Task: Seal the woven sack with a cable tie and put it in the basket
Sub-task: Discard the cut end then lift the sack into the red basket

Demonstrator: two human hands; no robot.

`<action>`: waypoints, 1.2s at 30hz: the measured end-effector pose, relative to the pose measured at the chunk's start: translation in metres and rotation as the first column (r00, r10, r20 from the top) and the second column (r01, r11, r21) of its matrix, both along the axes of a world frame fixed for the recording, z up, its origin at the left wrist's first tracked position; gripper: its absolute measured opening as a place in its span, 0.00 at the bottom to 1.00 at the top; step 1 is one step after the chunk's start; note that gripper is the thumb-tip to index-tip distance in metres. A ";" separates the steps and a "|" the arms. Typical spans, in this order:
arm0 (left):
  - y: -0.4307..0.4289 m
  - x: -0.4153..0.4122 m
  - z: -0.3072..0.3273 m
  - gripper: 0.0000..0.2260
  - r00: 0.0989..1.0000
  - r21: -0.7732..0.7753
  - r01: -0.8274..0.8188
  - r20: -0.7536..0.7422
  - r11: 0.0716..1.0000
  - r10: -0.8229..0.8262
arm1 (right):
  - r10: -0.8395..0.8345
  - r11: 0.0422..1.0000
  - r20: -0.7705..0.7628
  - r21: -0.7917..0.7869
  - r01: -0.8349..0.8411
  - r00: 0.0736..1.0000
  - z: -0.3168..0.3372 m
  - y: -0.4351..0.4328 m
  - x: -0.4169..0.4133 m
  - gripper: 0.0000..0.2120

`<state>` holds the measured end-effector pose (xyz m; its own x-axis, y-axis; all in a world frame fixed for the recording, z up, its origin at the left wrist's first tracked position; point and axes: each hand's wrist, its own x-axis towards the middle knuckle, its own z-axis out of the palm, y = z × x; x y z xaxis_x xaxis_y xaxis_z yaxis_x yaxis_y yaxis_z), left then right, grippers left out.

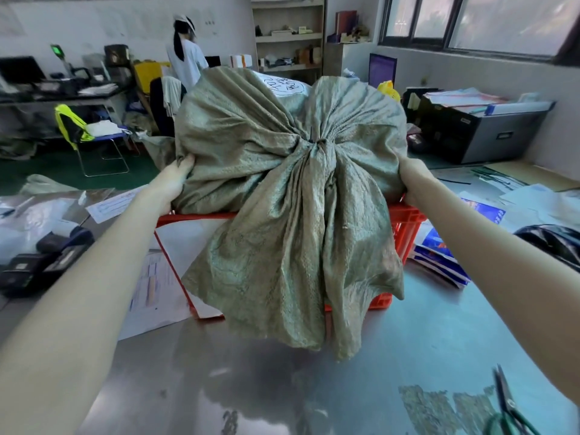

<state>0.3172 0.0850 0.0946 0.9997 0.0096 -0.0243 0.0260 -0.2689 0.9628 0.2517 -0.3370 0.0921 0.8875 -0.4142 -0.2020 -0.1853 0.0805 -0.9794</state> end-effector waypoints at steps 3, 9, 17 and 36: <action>0.002 0.002 -0.003 0.30 0.998 0.000 0.054 0.031 0.999 -0.054 | 0.013 0.995 0.030 -0.098 -0.010 0.999 -0.014 -0.030 0.017 0.38; -0.002 -0.009 -0.001 0.48 0.991 -0.104 0.135 0.006 0.985 -0.135 | 0.287 0.948 0.228 0.072 -0.310 0.930 0.009 0.004 -0.026 0.23; -0.008 -0.022 0.003 0.33 0.959 -0.066 0.112 0.268 0.992 -0.090 | 0.321 0.929 0.409 0.040 -0.368 0.854 0.008 0.004 -0.037 0.28; -0.018 0.005 -0.016 0.35 0.992 0.596 -0.127 0.054 0.793 0.118 | 0.043 0.599 -0.112 -0.792 -0.116 0.993 -0.011 0.020 -0.013 0.26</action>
<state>0.3223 0.0669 0.0781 0.9893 0.1405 0.0399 0.0869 -0.7860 0.6121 0.2391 -0.3172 0.0809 0.9223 -0.3711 0.1078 -0.2252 -0.7428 -0.6305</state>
